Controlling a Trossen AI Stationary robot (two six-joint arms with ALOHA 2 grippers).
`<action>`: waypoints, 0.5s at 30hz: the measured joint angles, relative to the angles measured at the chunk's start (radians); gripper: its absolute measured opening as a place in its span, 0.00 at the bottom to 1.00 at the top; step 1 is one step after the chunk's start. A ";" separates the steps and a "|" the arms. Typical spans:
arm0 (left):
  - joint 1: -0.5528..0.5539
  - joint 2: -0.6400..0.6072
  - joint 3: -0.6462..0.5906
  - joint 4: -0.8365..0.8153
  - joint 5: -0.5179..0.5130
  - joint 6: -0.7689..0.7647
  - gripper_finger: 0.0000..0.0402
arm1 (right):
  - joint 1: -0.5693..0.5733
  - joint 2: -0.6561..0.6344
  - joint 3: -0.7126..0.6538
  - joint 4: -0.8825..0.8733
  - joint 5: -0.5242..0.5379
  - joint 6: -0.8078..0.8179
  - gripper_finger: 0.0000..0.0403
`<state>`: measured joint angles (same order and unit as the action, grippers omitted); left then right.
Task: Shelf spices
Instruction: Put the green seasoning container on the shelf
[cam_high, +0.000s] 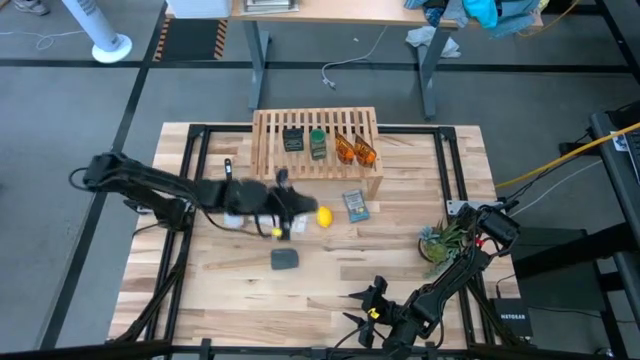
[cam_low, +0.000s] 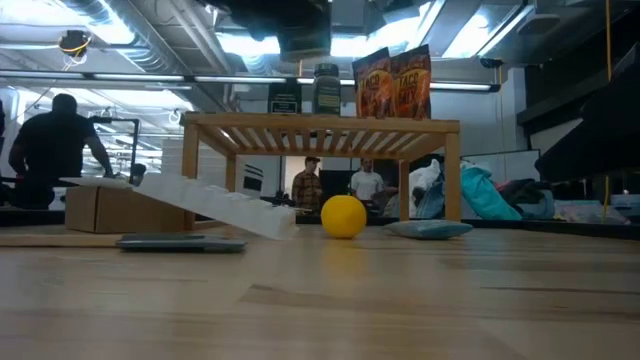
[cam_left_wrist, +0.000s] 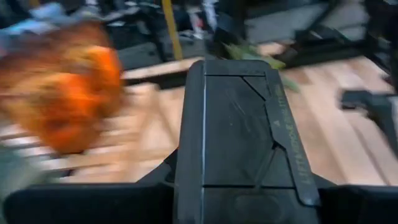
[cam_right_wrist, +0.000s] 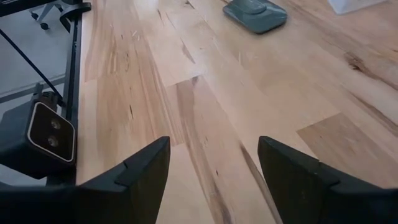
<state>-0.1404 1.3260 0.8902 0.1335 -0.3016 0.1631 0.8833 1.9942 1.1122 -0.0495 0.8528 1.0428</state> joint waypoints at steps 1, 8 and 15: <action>0.024 -0.027 0.000 -0.015 0.000 0.001 0.24 | 0.000 0.000 0.000 0.000 0.000 0.000 0.62; 0.204 -0.148 0.000 -0.156 0.000 -0.015 0.24 | 0.000 0.000 0.000 0.000 0.000 0.000 0.62; 0.337 -0.146 0.000 -0.234 0.062 -0.036 0.24 | 0.000 0.000 0.000 -0.001 0.001 0.000 0.62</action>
<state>0.1966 1.1801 0.8902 -0.1001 -0.2391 0.1268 0.8833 1.9942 1.1122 -0.0509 0.8535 1.0424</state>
